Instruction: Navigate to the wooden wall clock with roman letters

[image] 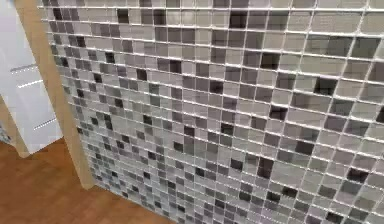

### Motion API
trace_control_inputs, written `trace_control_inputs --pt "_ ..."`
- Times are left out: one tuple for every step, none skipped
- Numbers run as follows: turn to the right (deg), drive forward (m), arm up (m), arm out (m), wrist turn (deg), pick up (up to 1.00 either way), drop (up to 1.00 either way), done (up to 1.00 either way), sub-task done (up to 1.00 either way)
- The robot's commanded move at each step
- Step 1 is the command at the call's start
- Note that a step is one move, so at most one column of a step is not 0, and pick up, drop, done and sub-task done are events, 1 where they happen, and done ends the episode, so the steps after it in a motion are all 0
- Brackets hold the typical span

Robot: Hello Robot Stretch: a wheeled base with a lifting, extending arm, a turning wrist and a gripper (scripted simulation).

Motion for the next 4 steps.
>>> trace_control_inputs --pt "45.0 0.0 0.0 0.0 0.0 0.0 0.0 0.0 0.0" --pt "45.0 0.0 0.0 0.0 0.0 0.0 0.0 0.0 0.0" --pt "6.0 0.0 0.0 0.0 0.0 0.0 0.0 0.0 0.0" --pt "0.0 0.05 0.0 0.0 0.0 0.0 0.0 0.0 0.0"
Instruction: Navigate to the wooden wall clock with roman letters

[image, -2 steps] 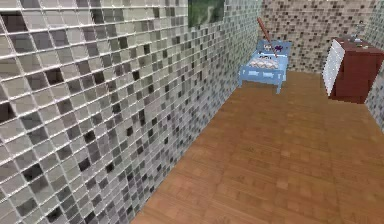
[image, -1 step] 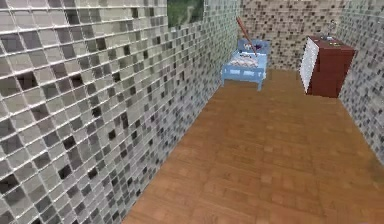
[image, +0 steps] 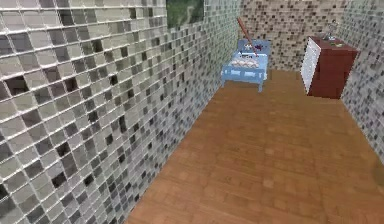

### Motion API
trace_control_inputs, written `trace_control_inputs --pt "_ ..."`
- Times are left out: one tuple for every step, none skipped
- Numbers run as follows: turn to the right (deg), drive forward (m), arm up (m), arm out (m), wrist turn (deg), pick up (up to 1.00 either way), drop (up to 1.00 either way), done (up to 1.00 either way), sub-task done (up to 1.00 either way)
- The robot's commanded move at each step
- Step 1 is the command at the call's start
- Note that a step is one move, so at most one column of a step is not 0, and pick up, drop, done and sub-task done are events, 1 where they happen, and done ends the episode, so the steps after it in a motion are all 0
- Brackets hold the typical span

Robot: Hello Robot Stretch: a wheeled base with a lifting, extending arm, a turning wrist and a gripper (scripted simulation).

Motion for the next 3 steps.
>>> trace_control_inputs --pt "-45.0 0.0 0.0 0.0 0.0 0.0 0.0 0.0 0.0" --pt "-45.0 0.0 0.0 0.0 0.0 0.0 0.0 0.0 0.0" --pt "-12.0 0.0 0.0 0.0 0.0 0.0 0.0 0.0 0.0"
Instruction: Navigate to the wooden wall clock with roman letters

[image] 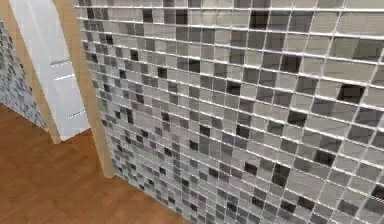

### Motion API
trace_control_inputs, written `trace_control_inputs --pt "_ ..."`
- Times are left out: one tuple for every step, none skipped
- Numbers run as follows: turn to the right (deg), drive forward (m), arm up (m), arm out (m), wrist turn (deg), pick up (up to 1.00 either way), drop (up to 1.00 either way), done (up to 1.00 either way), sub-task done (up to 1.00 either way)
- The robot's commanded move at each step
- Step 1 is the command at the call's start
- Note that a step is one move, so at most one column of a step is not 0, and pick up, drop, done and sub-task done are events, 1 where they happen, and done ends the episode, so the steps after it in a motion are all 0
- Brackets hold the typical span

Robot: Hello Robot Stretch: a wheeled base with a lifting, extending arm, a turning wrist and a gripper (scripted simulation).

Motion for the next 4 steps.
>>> trace_control_inputs --pt "0.0 0.3 0.0 0.0 0.0 0.0 0.0 0.0 0.0" --pt "-45.0 0.0 0.0 0.0 0.0 0.0 0.0 0.0 0.0" --pt "0.0 0.15 0.0 0.0 0.0 0.0 0.0 0.0 0.0" --pt "-6.0 0.0 0.0 0.0 0.0 0.0 0.0 0.0 0.0"
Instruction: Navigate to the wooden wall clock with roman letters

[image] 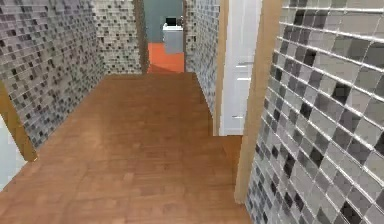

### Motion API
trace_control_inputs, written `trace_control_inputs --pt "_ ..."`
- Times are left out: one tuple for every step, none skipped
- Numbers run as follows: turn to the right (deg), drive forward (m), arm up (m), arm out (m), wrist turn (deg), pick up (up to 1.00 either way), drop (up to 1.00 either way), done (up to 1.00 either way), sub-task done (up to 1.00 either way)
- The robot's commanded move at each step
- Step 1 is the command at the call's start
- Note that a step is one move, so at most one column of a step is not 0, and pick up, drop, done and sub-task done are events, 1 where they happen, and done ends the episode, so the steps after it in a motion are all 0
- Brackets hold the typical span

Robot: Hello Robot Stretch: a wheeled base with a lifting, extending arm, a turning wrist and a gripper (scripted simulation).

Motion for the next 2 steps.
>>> trace_control_inputs --pt "0.0 1.0 0.0 0.0 0.0 0.0 0.0 0.0 0.0" --pt "0.0 0.5 0.0 0.0 0.0 0.0 0.0 0.0 0.0"
